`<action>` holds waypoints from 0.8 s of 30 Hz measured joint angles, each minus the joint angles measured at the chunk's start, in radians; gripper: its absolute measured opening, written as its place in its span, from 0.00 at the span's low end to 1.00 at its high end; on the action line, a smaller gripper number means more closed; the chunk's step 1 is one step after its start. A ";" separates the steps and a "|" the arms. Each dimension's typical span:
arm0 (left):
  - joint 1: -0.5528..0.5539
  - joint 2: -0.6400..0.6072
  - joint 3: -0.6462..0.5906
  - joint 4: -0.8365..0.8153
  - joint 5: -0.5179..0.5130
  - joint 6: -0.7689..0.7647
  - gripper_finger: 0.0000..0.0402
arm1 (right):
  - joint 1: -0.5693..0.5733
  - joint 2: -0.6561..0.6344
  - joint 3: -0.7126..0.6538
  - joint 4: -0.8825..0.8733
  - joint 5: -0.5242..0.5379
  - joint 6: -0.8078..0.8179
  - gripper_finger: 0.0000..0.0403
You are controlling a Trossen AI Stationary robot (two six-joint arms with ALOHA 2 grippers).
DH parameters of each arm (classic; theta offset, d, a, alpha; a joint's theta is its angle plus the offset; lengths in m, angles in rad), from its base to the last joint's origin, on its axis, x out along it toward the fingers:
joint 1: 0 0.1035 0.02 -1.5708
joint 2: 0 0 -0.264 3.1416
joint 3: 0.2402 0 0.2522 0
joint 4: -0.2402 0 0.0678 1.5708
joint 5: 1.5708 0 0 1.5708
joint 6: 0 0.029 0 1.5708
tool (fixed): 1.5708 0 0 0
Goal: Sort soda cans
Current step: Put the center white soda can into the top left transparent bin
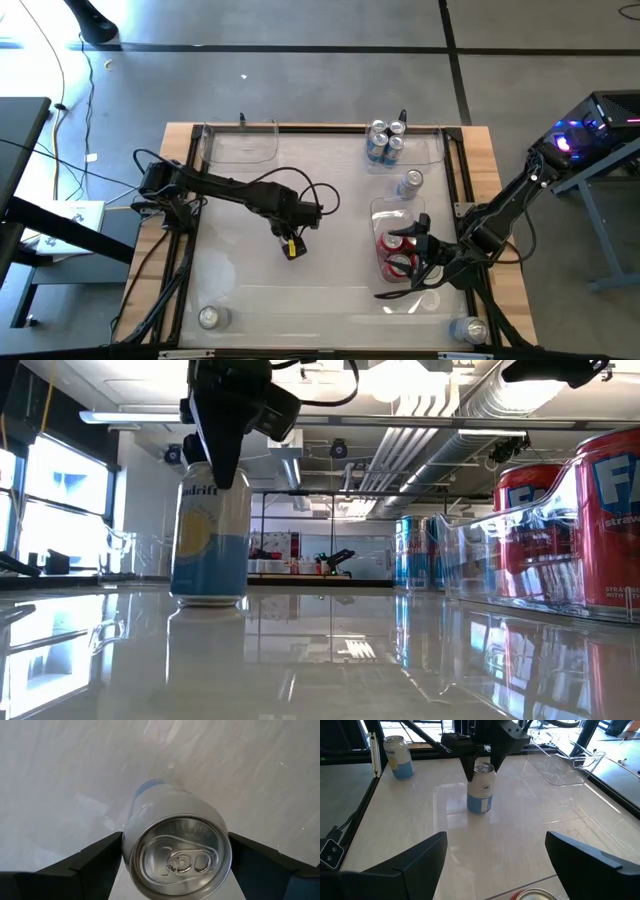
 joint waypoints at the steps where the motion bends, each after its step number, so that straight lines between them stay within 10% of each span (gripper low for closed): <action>1: 0.002 0.000 0.000 0.001 0.001 0.000 0.83 | 0.000 0.000 0.000 0.000 0.000 0.000 0.83; 24: -0.005 0.002 0.135 -0.031 -0.148 0.037 0.93 | 0.000 0.000 0.000 0.000 0.000 -0.001 0.83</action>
